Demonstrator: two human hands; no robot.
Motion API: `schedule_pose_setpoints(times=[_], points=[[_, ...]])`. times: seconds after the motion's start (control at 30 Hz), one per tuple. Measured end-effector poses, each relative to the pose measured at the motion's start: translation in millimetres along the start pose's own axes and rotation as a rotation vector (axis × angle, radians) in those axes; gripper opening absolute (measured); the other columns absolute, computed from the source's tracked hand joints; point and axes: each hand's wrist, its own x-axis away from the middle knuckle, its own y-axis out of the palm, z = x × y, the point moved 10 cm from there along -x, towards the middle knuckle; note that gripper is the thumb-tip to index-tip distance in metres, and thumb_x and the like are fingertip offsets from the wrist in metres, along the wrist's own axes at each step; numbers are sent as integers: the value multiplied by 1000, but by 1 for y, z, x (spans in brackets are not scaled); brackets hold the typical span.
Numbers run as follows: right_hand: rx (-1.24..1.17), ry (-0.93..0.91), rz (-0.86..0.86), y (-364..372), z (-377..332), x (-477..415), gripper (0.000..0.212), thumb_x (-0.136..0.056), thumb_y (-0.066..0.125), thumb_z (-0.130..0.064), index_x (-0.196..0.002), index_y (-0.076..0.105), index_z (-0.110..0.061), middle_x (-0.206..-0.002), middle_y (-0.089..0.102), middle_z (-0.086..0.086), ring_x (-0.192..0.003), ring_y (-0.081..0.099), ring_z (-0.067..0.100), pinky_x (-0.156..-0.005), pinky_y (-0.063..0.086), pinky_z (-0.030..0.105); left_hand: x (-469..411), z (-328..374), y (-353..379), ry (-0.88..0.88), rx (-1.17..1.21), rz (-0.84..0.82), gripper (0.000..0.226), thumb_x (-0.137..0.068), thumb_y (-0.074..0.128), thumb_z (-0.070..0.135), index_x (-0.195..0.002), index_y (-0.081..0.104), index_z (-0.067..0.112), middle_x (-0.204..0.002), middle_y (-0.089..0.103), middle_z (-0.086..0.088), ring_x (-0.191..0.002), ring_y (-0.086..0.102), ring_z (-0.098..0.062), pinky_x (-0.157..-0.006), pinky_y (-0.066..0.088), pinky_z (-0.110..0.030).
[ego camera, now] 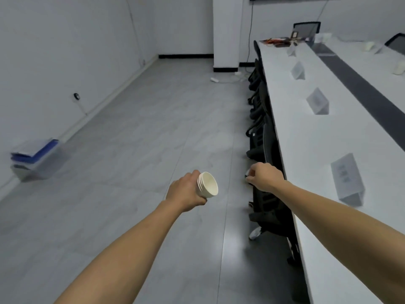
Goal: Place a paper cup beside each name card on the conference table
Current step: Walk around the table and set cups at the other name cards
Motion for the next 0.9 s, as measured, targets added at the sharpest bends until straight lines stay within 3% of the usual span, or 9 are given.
schedule_pose_setpoints(times=[0.2, 0.4, 0.57, 0.77, 0.9], points=[[-13, 122, 66, -24, 9, -93, 17, -90, 61, -30, -96, 69, -17, -89, 71, 2, -83, 65, 23, -66, 49, 31, -128, -4, -10, 139, -13, -35, 62, -69, 78, 37, -121, 46, 24, -114, 58, 1, -96, 56, -22, -70, 38, -30], [-77, 279, 126, -56, 25, -164, 17, -90, 60, -35, -96, 68, -21, -95, 70, 0, -88, 63, 22, -70, 48, 32, -254, 9, -34, 326, -58, -83, 59, -69, 77, 37, -117, 47, 23, -111, 58, 0, -93, 56, -23, -68, 39, -31], [-161, 435, 191, -82, 63, -187, 17, -86, 61, -33, -98, 69, -23, -98, 69, -2, -91, 63, 22, -72, 47, 30, -343, 63, -41, 483, -69, -129, 56, -68, 77, 36, -114, 48, 24, -108, 58, 2, -96, 58, -25, -71, 44, -33], [-274, 581, 200, -99, 135, -210, 21, -87, 62, -36, -103, 68, -23, -96, 69, -5, -90, 68, 21, -78, 51, 30, -404, 150, 6, 669, -47, -246, 61, -63, 78, 38, -115, 48, 26, -113, 59, 2, -99, 60, -26, -80, 53, -42], [-360, 615, 277, -120, 177, -241, 17, -84, 65, -40, -92, 67, -26, -86, 69, -7, -84, 70, 19, -78, 55, 33, -437, 202, 25, 757, -57, -264, 57, -67, 77, 37, -113, 47, 24, -105, 57, 1, -93, 59, -24, -73, 51, -38]])
